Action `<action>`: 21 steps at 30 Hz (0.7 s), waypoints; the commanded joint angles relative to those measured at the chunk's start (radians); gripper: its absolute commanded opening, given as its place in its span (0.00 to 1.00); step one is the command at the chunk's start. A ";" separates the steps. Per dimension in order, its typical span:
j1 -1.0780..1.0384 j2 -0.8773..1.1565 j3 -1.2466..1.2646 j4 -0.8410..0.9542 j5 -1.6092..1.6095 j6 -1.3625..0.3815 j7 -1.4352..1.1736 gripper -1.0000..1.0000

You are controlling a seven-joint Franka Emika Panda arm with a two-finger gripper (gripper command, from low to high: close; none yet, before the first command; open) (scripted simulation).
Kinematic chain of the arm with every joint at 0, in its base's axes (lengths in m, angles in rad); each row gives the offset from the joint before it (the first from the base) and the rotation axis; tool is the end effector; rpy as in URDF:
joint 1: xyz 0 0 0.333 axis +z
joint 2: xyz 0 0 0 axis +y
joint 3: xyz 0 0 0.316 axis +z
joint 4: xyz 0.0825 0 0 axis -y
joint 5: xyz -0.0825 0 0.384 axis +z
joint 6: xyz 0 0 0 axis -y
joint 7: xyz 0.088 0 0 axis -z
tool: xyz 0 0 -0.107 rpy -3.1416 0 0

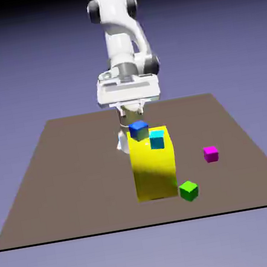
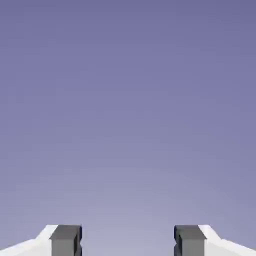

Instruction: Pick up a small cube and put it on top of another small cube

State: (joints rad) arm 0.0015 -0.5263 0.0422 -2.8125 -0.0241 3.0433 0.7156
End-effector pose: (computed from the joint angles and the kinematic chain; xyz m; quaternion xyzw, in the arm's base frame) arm 0.3936 0.0191 0.4405 -0.8811 0.2950 -0.3490 0.1216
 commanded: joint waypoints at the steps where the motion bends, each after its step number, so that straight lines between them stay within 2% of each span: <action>1: -0.003 0.036 0.032 0.001 -0.018 0.003 -0.021 0.50; 9: 0.032 0.326 0.266 0.032 -0.142 0.005 -0.176 0.50; 16: -0.034 0.567 0.520 0.018 -0.288 0.055 -0.285 0.50; 21: -0.166 0.708 0.701 -0.039 -0.432 0.158 -0.352 0.50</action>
State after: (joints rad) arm -0.1648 0.1813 0.7435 -2.8519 -0.4557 3.2009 0.3637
